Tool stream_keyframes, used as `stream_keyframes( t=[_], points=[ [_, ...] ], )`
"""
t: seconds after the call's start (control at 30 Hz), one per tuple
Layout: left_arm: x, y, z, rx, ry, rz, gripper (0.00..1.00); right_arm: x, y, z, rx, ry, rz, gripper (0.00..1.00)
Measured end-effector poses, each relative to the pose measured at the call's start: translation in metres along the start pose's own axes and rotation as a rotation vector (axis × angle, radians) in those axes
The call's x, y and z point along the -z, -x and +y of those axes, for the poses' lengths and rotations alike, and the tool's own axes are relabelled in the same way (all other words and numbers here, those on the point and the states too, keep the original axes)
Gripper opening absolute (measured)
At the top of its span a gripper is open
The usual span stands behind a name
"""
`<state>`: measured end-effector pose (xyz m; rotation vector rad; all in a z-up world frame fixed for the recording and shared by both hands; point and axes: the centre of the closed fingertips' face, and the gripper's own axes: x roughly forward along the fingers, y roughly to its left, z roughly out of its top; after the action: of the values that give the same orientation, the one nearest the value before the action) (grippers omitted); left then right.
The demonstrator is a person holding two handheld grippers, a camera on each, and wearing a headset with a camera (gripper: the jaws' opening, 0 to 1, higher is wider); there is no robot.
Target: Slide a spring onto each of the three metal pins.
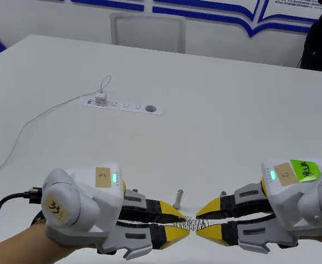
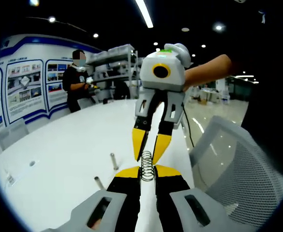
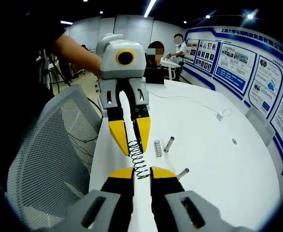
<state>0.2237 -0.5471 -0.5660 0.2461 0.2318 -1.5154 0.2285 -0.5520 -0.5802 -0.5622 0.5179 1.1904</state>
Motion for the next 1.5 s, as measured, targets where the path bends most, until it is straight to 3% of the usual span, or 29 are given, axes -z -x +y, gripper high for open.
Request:
stream_keyframes(
  t=[0.43,0.57,0.7,0.9,1.03,1.13,1.37,1.5],
  points=[
    [-0.003,0.003,-0.003,0.012,-0.024,-0.012,0.09,0.002,-0.001,0.005,-0.034,-0.037,-0.004,0.15],
    [-0.006,0.003,-0.008,0.038,-0.021,-0.023,0.09,0.004,-0.002,0.004,-0.03,-0.035,0.002,0.16],
    [-0.006,0.003,-0.008,0.043,-0.036,-0.016,0.09,0.002,-0.001,0.008,-0.053,-0.03,-0.011,0.12],
    [-0.007,0.003,-0.006,0.039,-0.035,-0.016,0.09,-0.004,0.005,0.006,-0.057,-0.052,-0.035,0.11],
    [-0.001,0.001,-0.011,0.065,-0.075,0.033,0.09,-0.016,0.009,0.011,-0.102,-0.079,-0.085,0.11],
    [-0.001,0.001,-0.01,0.06,-0.077,0.035,0.09,-0.02,0.009,0.012,-0.105,-0.073,-0.085,0.1],
    [-0.003,0.004,-0.004,0.028,-0.057,0.021,0.09,-0.034,0.009,0.009,-0.09,-0.122,-0.154,0.1],
    [0.0,0.004,-0.002,0.008,-0.032,0.015,0.09,-0.038,0.005,0.009,-0.076,-0.129,-0.166,0.1]
  ],
)
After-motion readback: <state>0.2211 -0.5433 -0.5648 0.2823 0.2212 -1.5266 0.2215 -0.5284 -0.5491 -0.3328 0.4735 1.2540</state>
